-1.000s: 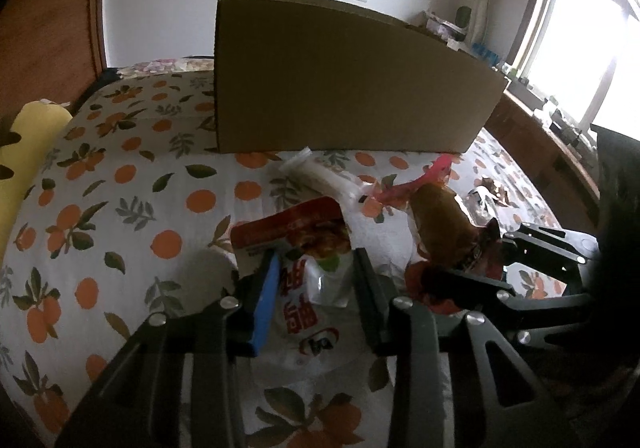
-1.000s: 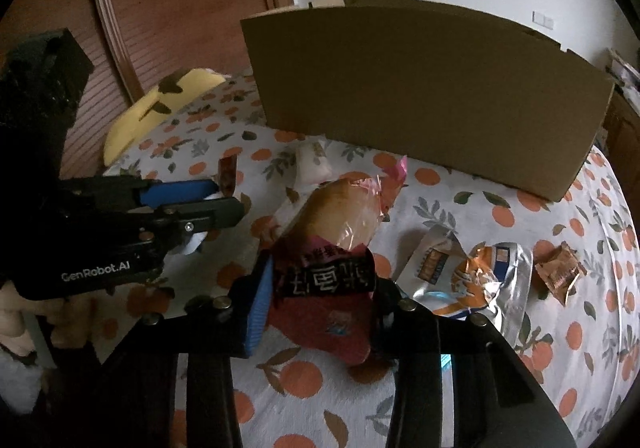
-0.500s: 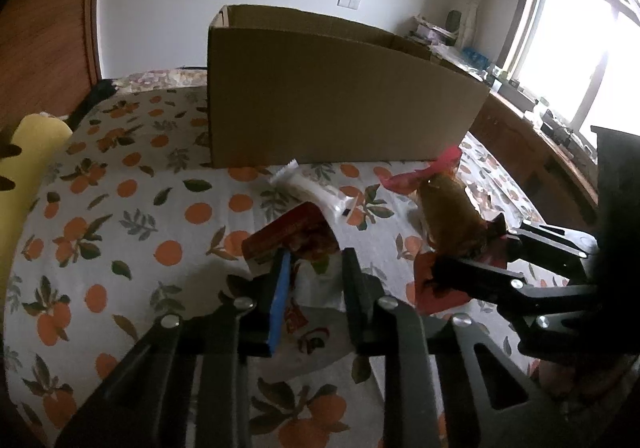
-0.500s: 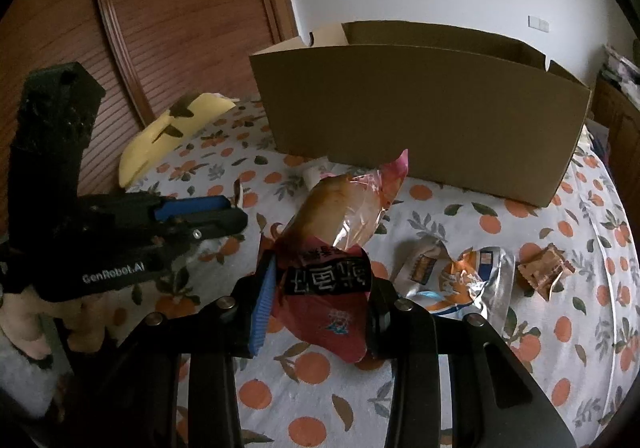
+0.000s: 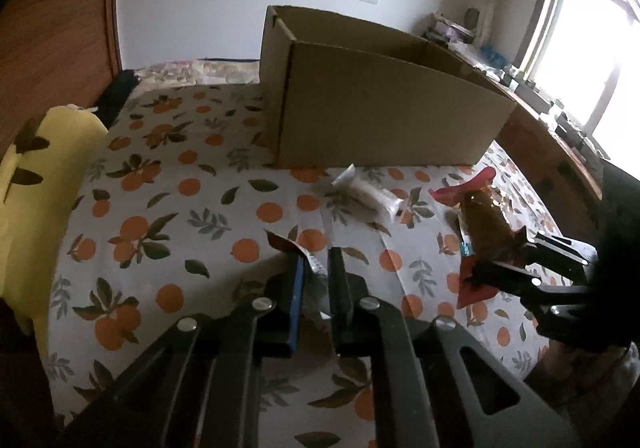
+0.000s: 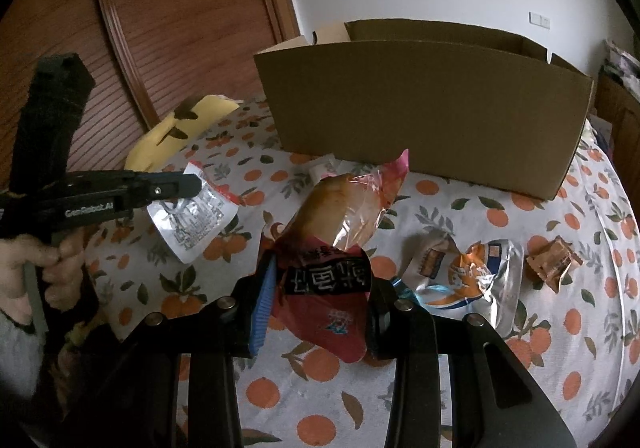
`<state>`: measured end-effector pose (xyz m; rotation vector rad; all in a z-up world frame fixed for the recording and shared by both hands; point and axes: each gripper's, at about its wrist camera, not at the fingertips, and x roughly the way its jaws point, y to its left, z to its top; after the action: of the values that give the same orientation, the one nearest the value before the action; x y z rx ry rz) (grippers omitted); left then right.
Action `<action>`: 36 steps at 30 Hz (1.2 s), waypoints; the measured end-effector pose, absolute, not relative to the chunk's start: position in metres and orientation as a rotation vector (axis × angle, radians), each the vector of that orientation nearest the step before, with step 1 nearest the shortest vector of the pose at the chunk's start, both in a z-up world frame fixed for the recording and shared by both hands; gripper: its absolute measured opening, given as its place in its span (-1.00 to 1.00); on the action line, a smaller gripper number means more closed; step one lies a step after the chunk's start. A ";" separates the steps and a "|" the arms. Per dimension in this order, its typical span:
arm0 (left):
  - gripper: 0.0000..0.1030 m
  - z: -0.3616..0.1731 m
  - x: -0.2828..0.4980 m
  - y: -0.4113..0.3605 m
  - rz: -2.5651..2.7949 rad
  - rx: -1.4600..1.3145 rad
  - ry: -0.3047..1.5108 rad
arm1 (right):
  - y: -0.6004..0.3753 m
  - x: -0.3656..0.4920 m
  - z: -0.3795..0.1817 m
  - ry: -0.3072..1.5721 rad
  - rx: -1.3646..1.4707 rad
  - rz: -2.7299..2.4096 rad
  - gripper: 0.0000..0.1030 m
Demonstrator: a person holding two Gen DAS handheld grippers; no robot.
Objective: Organize snacks
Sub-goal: 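Lift both held packets and carry them toward the cardboard box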
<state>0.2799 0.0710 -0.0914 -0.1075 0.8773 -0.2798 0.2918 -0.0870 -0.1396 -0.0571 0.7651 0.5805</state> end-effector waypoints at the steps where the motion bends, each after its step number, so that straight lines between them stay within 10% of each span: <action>1: -0.82 -0.092 0.280 0.071 -0.274 -0.099 0.883 | -0.087 0.291 -0.139 0.764 -0.058 0.580 -0.28; 36: -1.00 -0.007 0.288 0.010 -0.414 0.005 0.647 | -0.118 0.299 -0.078 0.640 -0.041 0.567 -0.28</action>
<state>0.2883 0.0098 -0.0069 0.0054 0.6474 -0.4144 0.2992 -0.1177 -0.0778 -0.0409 0.6401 0.5672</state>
